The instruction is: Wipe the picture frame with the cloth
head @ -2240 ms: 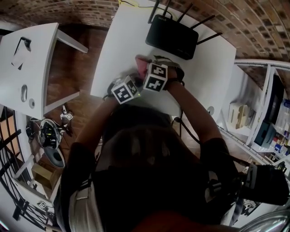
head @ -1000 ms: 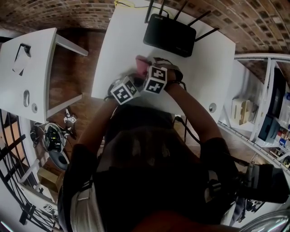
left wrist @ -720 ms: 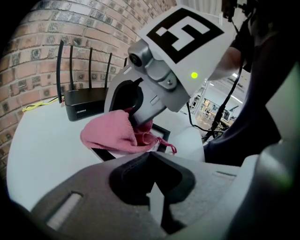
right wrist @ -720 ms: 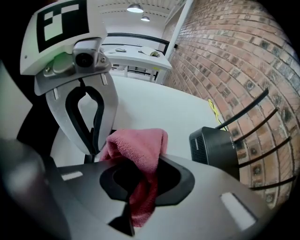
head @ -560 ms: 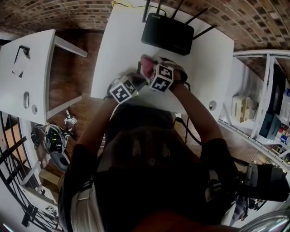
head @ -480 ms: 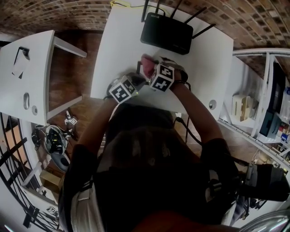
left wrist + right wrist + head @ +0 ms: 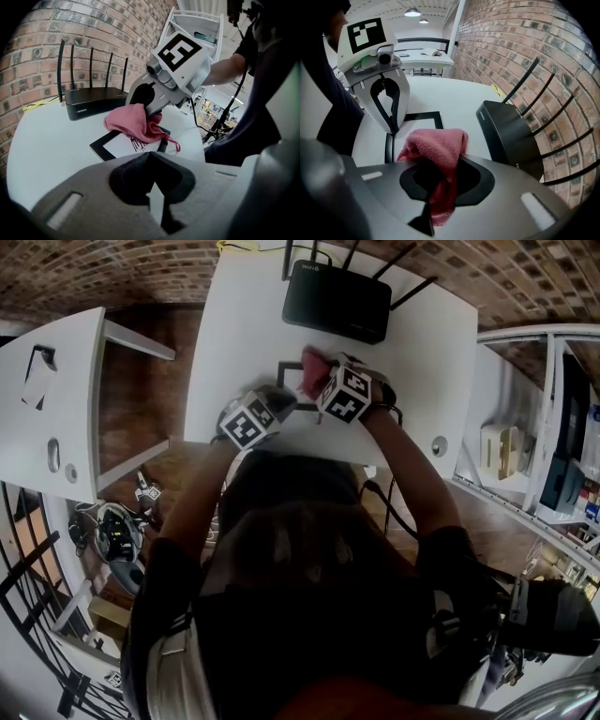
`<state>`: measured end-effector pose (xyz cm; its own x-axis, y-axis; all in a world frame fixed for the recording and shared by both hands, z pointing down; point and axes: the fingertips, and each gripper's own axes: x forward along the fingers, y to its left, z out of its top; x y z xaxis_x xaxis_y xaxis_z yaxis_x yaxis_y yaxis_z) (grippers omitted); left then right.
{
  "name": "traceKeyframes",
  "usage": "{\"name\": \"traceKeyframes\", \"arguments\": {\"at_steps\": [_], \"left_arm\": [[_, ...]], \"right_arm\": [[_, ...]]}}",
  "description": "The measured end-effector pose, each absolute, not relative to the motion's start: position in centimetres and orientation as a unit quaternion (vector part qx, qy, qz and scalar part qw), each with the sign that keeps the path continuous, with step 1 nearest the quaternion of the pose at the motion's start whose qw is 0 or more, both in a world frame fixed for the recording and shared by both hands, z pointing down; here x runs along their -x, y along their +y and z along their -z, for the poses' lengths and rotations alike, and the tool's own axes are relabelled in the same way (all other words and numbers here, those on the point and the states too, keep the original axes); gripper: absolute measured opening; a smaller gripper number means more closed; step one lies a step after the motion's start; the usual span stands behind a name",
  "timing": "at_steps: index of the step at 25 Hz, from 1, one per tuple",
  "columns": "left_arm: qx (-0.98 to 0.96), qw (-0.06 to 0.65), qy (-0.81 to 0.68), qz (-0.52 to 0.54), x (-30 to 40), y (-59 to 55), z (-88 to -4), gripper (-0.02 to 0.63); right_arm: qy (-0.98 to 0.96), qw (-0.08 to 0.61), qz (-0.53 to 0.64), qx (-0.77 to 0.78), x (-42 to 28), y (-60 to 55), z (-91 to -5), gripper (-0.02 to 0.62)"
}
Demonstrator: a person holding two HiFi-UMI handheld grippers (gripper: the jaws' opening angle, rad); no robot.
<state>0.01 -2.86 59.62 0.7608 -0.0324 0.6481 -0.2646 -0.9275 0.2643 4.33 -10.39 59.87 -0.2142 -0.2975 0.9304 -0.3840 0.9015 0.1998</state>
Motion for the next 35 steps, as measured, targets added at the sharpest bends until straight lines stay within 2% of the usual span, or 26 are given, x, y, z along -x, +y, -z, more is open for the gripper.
{"name": "traceKeyframes", "arguments": {"at_steps": [35], "left_arm": [[-0.919,0.182,-0.096,-0.335,-0.1,-3.0,-59.5,0.002]], "right_arm": [[-0.775,0.564,-0.069,-0.278,-8.3,-9.4,-59.5,0.064]]}}
